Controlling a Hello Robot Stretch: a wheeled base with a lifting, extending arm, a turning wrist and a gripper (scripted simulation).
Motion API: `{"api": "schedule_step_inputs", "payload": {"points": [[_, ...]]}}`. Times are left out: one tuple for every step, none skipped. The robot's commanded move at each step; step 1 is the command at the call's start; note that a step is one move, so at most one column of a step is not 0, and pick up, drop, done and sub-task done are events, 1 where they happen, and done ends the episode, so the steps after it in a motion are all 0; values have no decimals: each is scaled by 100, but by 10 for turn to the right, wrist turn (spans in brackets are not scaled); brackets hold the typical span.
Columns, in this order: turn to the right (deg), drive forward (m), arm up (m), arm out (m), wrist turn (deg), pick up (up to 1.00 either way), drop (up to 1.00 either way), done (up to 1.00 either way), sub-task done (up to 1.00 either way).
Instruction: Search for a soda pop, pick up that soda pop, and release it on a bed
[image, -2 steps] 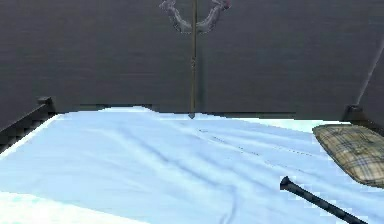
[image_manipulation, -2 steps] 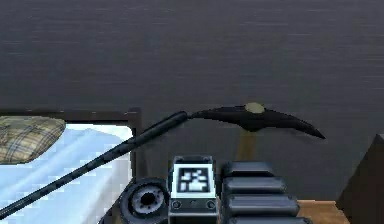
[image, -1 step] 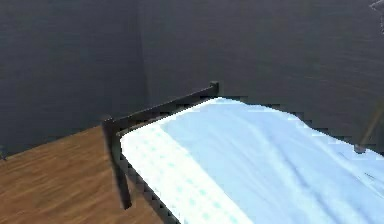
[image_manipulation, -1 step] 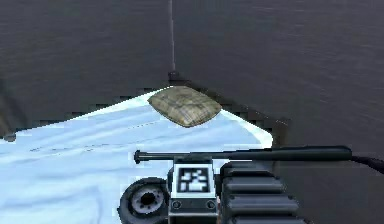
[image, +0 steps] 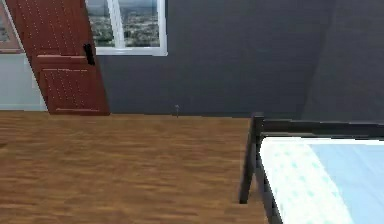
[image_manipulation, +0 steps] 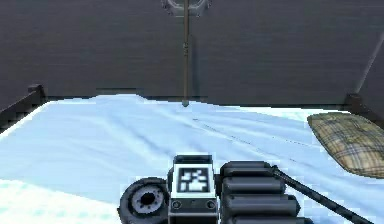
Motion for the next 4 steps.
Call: {"api": "schedule_step_inputs", "payload": {"points": [[-450, 0, 0, 0, 0, 0, 0, 0, 0], [-330, 0, 0, 0, 0, 0, 0, 0, 0], [450, 0, 0, 0, 0, 0, 0, 0, 0], [450, 0, 0, 0, 0, 0, 0, 0, 0]]}}
